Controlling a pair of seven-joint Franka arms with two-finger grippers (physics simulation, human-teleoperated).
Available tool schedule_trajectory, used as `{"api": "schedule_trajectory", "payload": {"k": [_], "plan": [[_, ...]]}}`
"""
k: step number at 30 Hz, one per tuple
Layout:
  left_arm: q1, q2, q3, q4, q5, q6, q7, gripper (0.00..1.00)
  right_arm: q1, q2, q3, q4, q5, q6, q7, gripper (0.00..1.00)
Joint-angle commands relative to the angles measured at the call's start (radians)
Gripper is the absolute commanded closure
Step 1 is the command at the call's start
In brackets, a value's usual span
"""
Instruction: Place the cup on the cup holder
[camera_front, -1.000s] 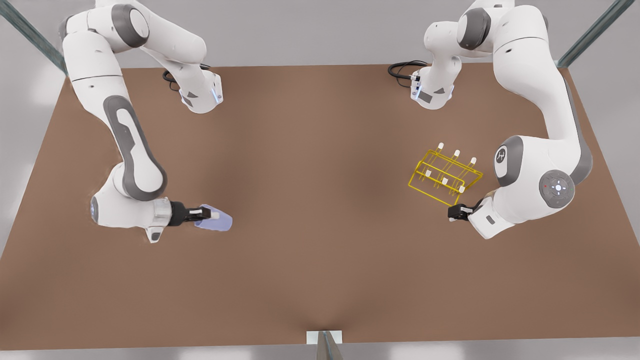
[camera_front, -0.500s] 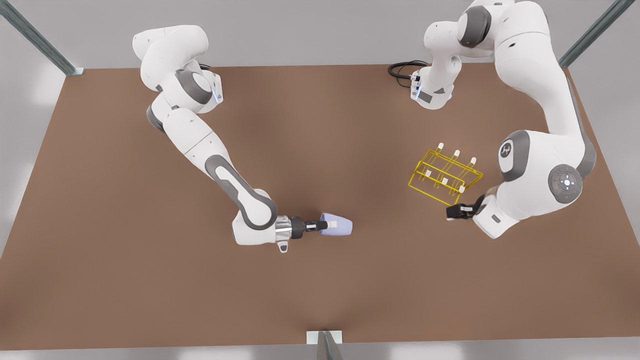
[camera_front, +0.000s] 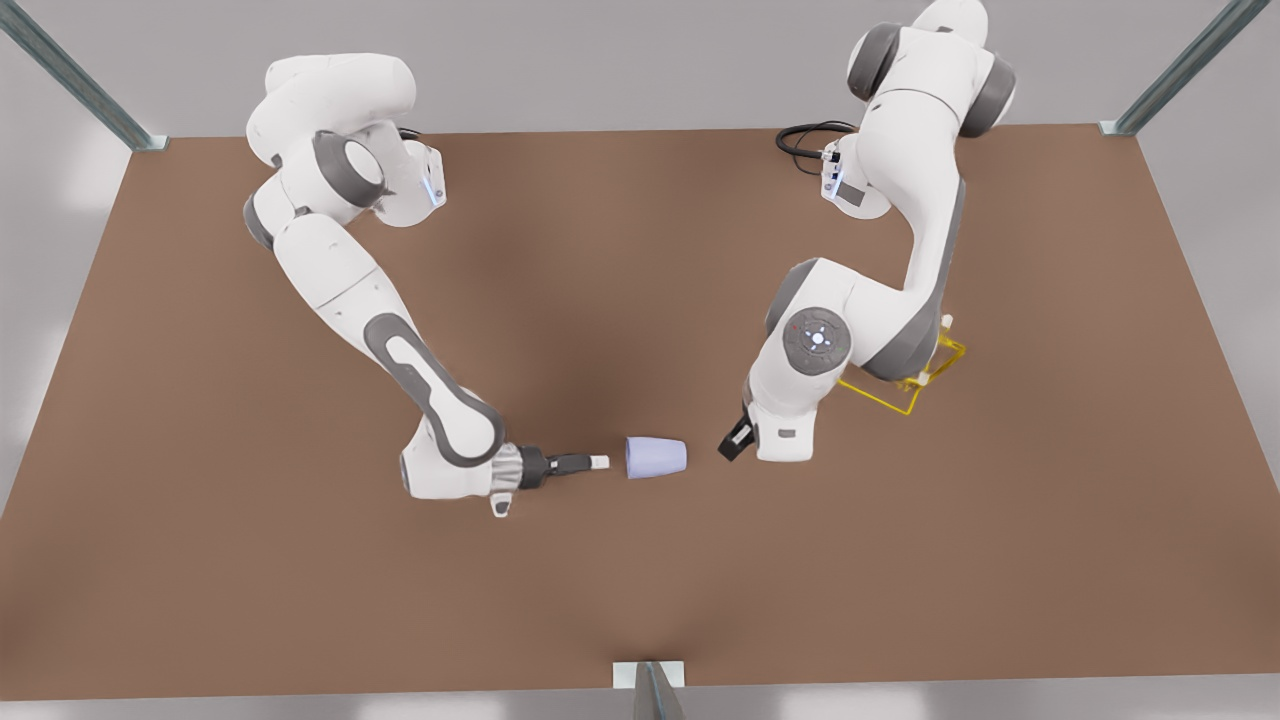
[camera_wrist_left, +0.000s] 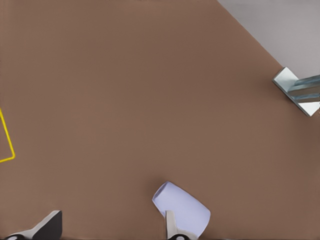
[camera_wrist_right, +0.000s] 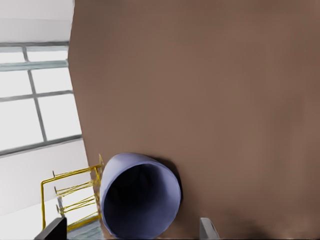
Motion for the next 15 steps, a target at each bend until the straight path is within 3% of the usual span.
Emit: {"api": "schedule_trajectory", "payload": {"k": [1, 3, 7, 8, 10, 11, 13, 15], "plan": [[-0.011, 0.018, -0.001, 0.003, 0.035, 0.085, -1.338, 0.00, -0.097, -0.134, 0.001, -0.096, -0.189, -0.085, 0.059, 0.00], [-0.011, 0.053, -0.033, 0.003, 0.033, 0.119, -1.264, 0.00, -0.241, -0.243, -0.001, -0.093, -0.451, -0.261, 0.139, 0.00], [-0.032, 0.121, -0.057, 0.002, 0.016, 0.188, -1.192, 0.00, -0.278, -0.631, -0.004, -0.087, -0.961, -0.473, 0.449, 0.00], [-0.031, 0.126, -0.060, 0.002, 0.013, 0.214, -1.195, 0.00, -0.321, -0.712, -0.007, -0.093, -0.970, -0.527, 0.438, 0.00], [-0.032, 0.136, -0.060, 0.002, -0.005, 0.243, -1.195, 0.00, -0.166, -0.921, -0.272, -0.243, -0.968, -0.551, 0.435, 0.00], [-0.045, 0.139, -0.060, 0.002, -0.005, 0.254, -1.213, 0.00, -0.154, -1.043, -0.361, -0.383, -0.951, -0.541, 0.409, 0.00], [-0.080, 0.139, -0.046, 0.003, 0.005, 0.254, -1.229, 0.00, -0.144, -1.050, -0.407, -0.352, -0.951, -0.605, 0.394, 0.00], [-0.127, 0.152, -0.033, 0.005, 0.110, 0.251, -1.298, 0.00, -0.154, -0.867, -0.406, -0.104, -0.951, -0.732, 0.395, 0.00]]}}
